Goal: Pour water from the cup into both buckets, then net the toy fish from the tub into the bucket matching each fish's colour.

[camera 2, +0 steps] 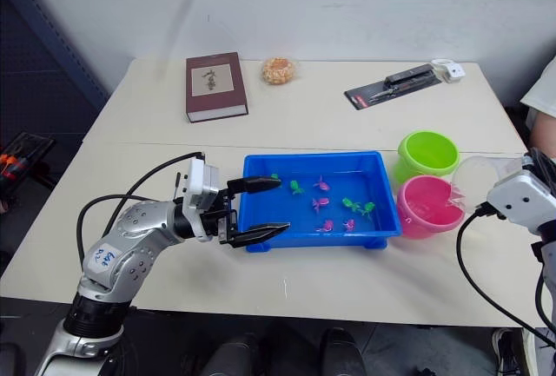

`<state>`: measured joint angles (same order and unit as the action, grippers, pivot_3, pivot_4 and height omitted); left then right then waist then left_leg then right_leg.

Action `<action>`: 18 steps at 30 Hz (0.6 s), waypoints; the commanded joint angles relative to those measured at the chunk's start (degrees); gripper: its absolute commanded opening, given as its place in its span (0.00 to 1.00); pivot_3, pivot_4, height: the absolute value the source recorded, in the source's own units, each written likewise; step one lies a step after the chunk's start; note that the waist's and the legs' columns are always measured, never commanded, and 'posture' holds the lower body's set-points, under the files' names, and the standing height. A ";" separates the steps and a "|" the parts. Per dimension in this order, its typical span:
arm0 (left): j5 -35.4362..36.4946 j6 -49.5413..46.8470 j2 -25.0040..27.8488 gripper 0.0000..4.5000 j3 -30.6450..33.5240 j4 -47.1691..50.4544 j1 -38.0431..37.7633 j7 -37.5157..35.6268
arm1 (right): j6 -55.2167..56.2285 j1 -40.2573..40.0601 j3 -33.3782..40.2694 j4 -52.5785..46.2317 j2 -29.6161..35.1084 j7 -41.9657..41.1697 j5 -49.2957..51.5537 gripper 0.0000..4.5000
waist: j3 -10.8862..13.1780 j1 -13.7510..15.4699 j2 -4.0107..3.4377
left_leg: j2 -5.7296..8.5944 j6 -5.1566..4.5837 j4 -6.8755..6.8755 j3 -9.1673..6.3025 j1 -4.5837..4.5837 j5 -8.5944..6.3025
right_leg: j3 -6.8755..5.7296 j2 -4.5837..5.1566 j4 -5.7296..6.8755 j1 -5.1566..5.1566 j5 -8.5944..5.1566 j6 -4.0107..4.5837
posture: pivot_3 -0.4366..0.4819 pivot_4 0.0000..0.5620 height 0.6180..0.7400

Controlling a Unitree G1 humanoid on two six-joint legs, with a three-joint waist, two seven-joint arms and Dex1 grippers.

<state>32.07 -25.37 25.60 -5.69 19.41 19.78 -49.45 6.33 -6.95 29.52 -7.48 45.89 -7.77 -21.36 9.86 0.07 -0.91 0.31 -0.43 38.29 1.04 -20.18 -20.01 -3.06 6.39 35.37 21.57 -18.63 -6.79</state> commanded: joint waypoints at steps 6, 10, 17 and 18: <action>-1.35 -0.37 2.62 1.00 -0.14 1.79 2.28 -1.49 | -3.01 3.47 3.11 -0.86 -4.72 -1.68 10.26 0.00 | 0.02 -0.07 0.04 | -0.01 0.01 0.01 0.00 0.01 0.00 | 0.00 -0.01 0.03 0.00 0.00 0.00 | 0.48 0.27 0.99; -0.42 -1.24 3.18 1.00 0.42 2.01 3.44 -1.44 | -8.44 5.18 4.85 -1.72 -7.35 -4.11 17.59 0.00 | 0.04 -0.06 0.07 | -0.01 0.02 0.02 -0.02 0.00 0.01 | -0.02 -0.02 0.05 -0.01 0.00 0.00 | 0.48 0.27 0.99; -0.06 -3.32 3.40 1.00 1.26 0.86 4.09 -0.59 | -25.38 12.97 11.96 -1.40 -8.80 -5.16 32.00 0.00 | 0.04 -0.08 0.07 | -0.02 0.00 0.03 -0.06 -0.01 0.02 | -0.02 -0.01 0.07 -0.01 0.00 0.00 | 0.48 0.27 0.99; -0.60 -3.00 2.98 1.00 1.51 0.35 4.35 0.20 | -26.13 13.99 12.15 -0.65 -7.97 -5.12 32.23 0.00 | 0.04 -0.19 0.07 | -0.02 0.00 0.03 -0.05 -0.01 0.02 | -0.01 -0.01 0.08 -0.01 0.00 0.00 | 0.48 0.27 0.99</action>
<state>31.26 -28.79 28.91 -5.46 19.23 23.01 -50.19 -18.08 5.73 39.52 -7.36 36.61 -12.17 7.93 9.90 -0.12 -0.84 0.29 -0.43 38.32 1.00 -20.18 -19.99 -3.06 6.37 35.46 21.56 -18.63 -6.79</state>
